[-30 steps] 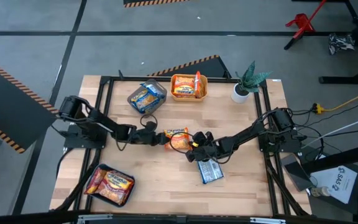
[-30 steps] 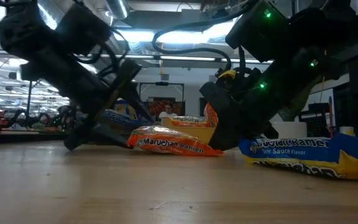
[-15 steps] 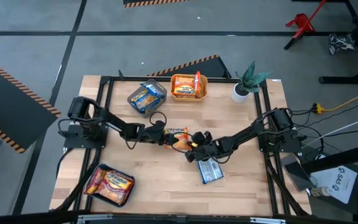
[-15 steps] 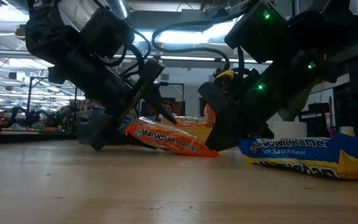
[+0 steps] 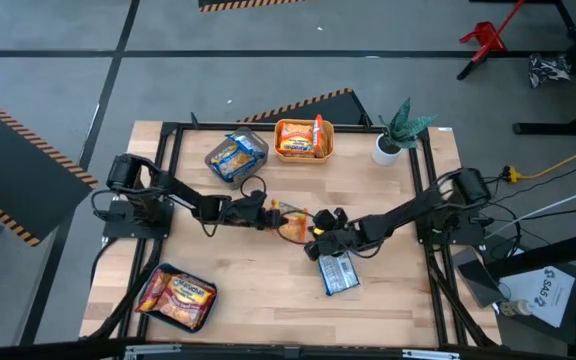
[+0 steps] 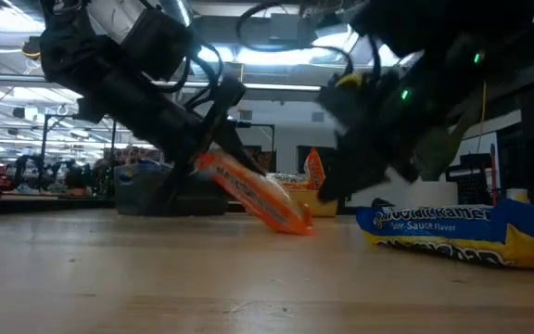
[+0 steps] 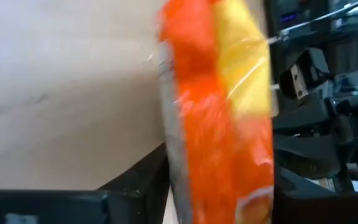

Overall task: Sort Maruchan noodles
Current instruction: Put the pack of orange ramen noodle soup into the yellow bin

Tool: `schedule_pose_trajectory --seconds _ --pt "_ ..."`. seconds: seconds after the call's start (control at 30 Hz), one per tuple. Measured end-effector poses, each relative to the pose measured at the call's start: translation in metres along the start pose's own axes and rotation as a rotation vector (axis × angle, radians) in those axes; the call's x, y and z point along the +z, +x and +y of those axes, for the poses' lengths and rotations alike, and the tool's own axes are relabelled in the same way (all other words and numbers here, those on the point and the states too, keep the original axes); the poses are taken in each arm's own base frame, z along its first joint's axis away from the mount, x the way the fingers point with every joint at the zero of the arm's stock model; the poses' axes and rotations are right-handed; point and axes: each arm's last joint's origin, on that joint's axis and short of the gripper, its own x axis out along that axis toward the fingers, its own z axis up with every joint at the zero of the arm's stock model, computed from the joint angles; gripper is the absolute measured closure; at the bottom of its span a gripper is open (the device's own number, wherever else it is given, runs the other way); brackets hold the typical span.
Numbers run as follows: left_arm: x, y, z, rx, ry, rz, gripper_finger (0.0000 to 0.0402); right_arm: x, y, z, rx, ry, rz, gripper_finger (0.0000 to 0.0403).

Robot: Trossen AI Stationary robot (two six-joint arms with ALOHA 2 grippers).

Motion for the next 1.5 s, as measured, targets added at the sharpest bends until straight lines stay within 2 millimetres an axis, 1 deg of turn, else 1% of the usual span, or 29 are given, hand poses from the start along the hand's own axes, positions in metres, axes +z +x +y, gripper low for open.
schedule_pose_trajectory --seconds 0.13,0.23,0.33,0.4,0.57,0.67,0.73,0.87,0.97,1.03,1.13,1.33,1.5 --pt "0.014 -0.005 -0.011 -0.061 -0.003 -0.042 0.0257 0.017 -0.030 -0.005 -0.021 -0.007 -0.010 0.0403" --pt "0.029 -0.012 -0.020 -0.106 0.004 -0.093 0.0262 0.030 -0.053 -0.011 -0.036 -0.006 -0.031 0.0403" --pt "0.048 -0.021 -0.028 -0.144 -0.007 -0.153 0.0264 0.038 -0.069 -0.016 -0.051 -0.001 -0.063 0.0403" --pt "0.063 -0.026 -0.033 -0.182 -0.027 -0.209 0.0264 0.041 -0.077 -0.020 -0.070 -0.006 -0.070 0.0403" --pt "0.109 -0.043 -0.045 -0.240 -0.052 -0.373 0.0265 0.041 -0.079 -0.023 -0.095 -0.017 -0.070 0.0403" --pt "0.143 -0.049 -0.058 -0.267 -0.030 -0.464 0.0265 0.040 -0.078 -0.023 -0.104 -0.023 -0.062 0.0403" --pt "0.166 -0.050 -0.066 -0.223 -0.015 -0.478 0.0265 0.040 -0.078 -0.023 -0.105 -0.024 -0.062 0.0403" --pt "0.208 -0.048 -0.072 -0.038 0.050 -0.449 0.0265 0.039 -0.078 -0.024 -0.110 -0.028 -0.057 0.0403" --pt "0.233 -0.051 -0.074 0.053 0.068 -0.465 0.0265 0.039 -0.078 -0.025 -0.115 -0.033 -0.050 0.0403" --pt "0.247 -0.051 -0.072 0.073 0.057 -0.471 0.0265 0.039 -0.078 -0.025 -0.119 -0.036 -0.047 0.0403" --pt "0.260 -0.043 -0.064 0.078 0.044 -0.431 0.0265 0.038 -0.078 -0.025 -0.122 -0.039 -0.044 0.0403" --pt "0.263 -0.014 -0.032 0.109 -0.006 -0.303 0.0266 0.038 -0.078 -0.025 -0.123 -0.039 -0.044 0.0403" --pt "0.267 0.001 -0.023 0.056 -0.045 -0.309 0.0266 0.038 -0.078 -0.027 -0.132 -0.046 -0.037 0.0403"
